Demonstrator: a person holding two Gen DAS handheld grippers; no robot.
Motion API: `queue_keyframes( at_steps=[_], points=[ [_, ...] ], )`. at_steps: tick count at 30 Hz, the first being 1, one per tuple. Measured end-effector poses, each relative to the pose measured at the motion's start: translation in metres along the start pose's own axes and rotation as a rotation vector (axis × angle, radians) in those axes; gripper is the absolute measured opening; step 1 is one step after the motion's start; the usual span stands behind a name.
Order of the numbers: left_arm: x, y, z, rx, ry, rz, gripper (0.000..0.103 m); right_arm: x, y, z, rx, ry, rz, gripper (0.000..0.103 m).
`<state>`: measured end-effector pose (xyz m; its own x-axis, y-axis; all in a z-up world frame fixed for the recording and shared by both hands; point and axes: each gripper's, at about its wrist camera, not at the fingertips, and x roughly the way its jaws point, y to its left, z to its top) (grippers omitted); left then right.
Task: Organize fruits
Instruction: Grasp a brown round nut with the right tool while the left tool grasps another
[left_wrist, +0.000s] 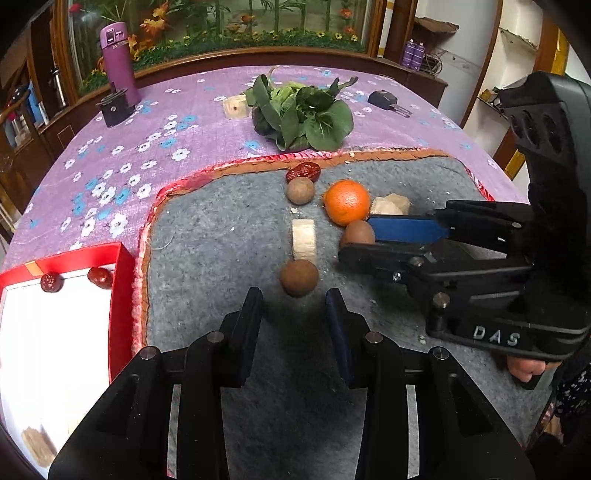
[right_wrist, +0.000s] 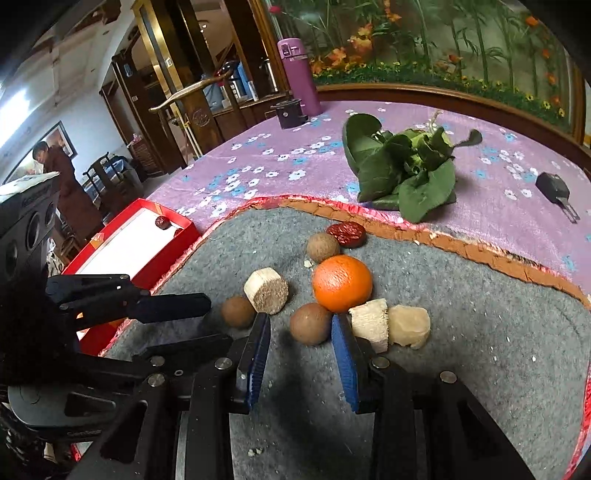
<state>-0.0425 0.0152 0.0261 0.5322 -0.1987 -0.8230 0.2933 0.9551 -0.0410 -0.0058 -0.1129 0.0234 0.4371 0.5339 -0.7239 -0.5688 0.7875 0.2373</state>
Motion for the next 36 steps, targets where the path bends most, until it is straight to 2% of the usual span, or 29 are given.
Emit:
queue_keyframes(
  at_steps=[7, 11, 15, 17, 21, 24, 28, 32, 36],
  points=[
    [0.005, 0.004, 0.004, 0.014, -0.013, 0.004, 0.035, 0.012, 0.011, 0.001, -0.041, 0.016, -0.024, 0.022],
    [0.004, 0.006, 0.004, 0.026, -0.020, 0.010, 0.035, 0.014, 0.014, 0.000, -0.062, 0.016, -0.040, 0.022],
    [0.005, 0.002, 0.004, 0.060, -0.024, 0.019, 0.035, 0.014, 0.006, 0.002, -0.018, 0.022, -0.003, 0.023],
    [0.007, -0.001, 0.004, 0.079, -0.018, 0.030, 0.035, 0.007, -0.003, 0.003, 0.037, 0.023, 0.048, 0.023],
    [0.009, -0.004, 0.007, 0.085, -0.019, 0.034, 0.034, -0.029, -0.033, 0.012, 0.183, -0.084, 0.223, 0.023],
    [0.010, -0.010, 0.010, 0.107, -0.024, 0.043, 0.035, -0.045, -0.057, 0.013, 0.287, -0.142, 0.262, 0.023],
    [0.014, -0.016, 0.013, 0.129, -0.028, 0.057, 0.035, -0.048, -0.073, 0.009, 0.365, -0.155, 0.230, 0.023],
    [0.019, -0.021, 0.010, 0.155, -0.025, 0.080, 0.034, -0.047, -0.076, 0.009, 0.380, -0.151, 0.213, 0.023],
    [0.017, -0.013, 0.010, 0.116, -0.037, 0.071, 0.023, -0.048, -0.078, 0.010, 0.381, -0.152, 0.204, 0.023]
  ],
)
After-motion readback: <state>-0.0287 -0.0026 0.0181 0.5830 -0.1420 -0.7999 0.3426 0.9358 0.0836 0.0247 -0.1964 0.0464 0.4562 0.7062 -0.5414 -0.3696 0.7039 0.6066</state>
